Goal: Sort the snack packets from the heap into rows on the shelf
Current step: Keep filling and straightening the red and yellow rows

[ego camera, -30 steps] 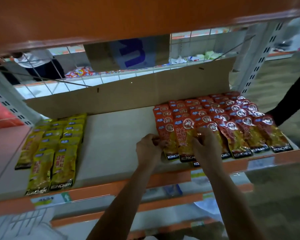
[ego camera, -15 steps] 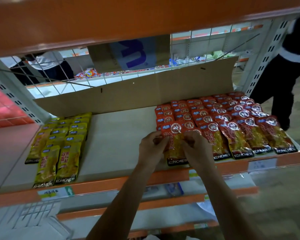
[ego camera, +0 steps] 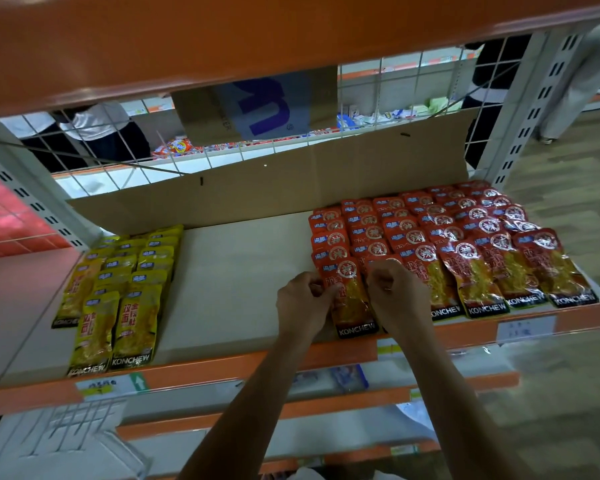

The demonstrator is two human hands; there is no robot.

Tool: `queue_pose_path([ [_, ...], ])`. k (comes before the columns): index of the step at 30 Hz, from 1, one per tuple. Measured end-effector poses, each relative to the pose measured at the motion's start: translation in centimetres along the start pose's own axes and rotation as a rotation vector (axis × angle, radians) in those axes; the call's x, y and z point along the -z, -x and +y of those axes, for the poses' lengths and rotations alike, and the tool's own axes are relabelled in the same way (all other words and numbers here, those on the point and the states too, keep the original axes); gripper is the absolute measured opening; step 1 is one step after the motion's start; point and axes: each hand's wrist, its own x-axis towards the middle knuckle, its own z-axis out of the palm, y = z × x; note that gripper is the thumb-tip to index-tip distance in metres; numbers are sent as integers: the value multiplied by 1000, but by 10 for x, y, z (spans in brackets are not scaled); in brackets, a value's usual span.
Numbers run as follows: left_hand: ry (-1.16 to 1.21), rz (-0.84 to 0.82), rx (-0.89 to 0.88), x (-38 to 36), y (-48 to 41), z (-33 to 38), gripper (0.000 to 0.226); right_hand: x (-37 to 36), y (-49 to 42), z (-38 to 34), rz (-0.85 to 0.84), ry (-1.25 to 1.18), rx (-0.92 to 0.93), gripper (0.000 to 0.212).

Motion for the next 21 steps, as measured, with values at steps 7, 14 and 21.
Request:
queue_pose_path([
  [7, 75, 17, 52, -2, -1, 4, 43, -3, 1, 4, 2, -4, 13, 17],
  [14, 85, -18, 38, -1, -8, 11, 39, 2, 2, 2, 13, -14, 18, 16],
  [21, 91, -23, 12, 1, -6, 12, 38, 4, 2, 3, 3, 5, 23, 16],
])
